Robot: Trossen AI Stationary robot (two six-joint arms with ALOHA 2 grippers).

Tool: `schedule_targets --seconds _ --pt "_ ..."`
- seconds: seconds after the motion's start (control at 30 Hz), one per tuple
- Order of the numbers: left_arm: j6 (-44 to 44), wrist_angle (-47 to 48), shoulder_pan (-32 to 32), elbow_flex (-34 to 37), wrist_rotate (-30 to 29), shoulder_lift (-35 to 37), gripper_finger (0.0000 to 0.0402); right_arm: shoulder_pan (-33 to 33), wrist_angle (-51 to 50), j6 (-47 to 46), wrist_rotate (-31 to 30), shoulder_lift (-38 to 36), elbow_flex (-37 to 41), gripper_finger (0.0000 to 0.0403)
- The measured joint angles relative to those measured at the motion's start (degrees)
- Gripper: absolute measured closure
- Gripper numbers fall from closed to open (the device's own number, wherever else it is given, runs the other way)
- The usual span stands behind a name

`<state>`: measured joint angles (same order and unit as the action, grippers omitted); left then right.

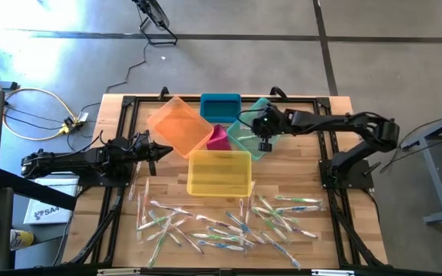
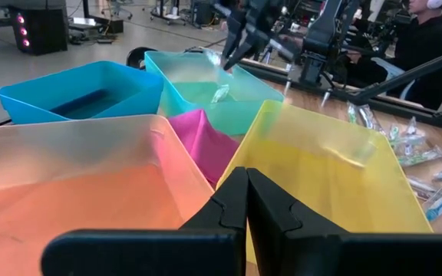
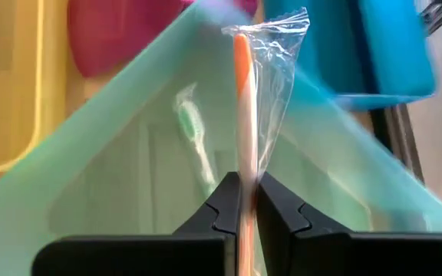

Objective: Pick & Place Toothbrushes
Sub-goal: Put the orange toothbrush into the yellow bin

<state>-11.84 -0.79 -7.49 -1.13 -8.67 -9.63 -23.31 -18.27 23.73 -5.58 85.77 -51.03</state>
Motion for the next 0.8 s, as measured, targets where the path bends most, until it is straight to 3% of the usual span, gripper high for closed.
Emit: schedule_targets --seconds 0.33,0.8 --pt "0.0 0.0 0.0 0.0 0.0 0.0 0.0402 0.0 2.6 5.0 -1.7 6.4 0.1 0.0388" --pt "0.0 0.0 0.0 0.0 0.0 0.0 0.0402 2.3 7.7 6.3 -3.8 2.7 -1.7 0.0388"
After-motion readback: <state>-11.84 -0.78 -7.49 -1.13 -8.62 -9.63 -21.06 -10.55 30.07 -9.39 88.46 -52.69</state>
